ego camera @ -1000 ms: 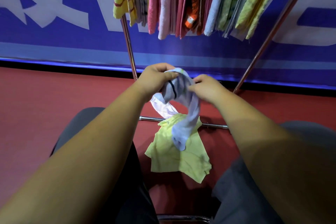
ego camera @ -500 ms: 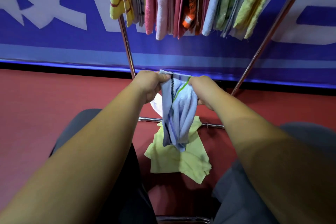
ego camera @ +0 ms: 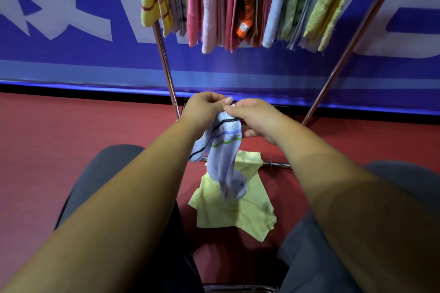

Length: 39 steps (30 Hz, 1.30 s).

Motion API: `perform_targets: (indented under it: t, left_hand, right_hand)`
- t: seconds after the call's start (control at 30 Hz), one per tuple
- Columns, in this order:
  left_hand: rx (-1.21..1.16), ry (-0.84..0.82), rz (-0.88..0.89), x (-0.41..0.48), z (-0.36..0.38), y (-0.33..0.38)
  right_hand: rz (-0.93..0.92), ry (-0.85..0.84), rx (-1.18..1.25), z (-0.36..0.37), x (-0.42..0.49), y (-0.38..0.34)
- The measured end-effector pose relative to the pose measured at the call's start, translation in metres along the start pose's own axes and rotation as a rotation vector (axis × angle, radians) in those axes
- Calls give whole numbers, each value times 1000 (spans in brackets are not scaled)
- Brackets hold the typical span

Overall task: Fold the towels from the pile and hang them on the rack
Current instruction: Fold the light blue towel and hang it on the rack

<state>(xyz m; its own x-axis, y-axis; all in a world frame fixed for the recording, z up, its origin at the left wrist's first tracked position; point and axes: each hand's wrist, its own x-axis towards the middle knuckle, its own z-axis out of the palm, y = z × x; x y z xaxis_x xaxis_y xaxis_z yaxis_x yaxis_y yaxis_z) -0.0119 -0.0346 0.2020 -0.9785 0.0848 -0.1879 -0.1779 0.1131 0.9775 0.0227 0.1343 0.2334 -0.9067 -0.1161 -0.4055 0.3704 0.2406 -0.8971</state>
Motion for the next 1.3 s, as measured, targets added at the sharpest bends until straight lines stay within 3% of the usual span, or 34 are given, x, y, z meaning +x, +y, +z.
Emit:
perform_targets:
  t: [0.13, 0.3, 0.5, 0.67, 0.77, 0.9, 1.03, 1.17, 1.3]
  left_hand:
    - [186, 35, 44, 0, 3, 5]
    - [404, -27, 107, 1, 1, 7]
    - [612, -134, 121, 2, -10, 1]
    - [808, -220, 153, 2, -17, 4]
    - [1064, -217, 202, 2, -21, 1]
    - [1298, -256, 104, 4, -27, -4]
    - [1301, -189, 14, 7, -28, -7]
    - [1164, -73, -89, 6, -25, -5]
    - [825, -61, -296, 5, -19, -3]
  right_hand:
    - [-39, 68, 26, -2, 7, 5]
    - [-164, 443, -86, -12, 20, 4]
    - [-174, 762, -2, -38, 24, 4]
    - [-163, 813, -31, -49, 22, 8]
    - [-174, 823, -20, -51, 20, 8]
    - [-210, 757, 105, -53, 15, -2]
    - [-172, 536, 340, -53, 12, -11]
    - [-162, 242, 499, -43, 5, -14]
    - [-127, -67, 477, -34, -8, -15]
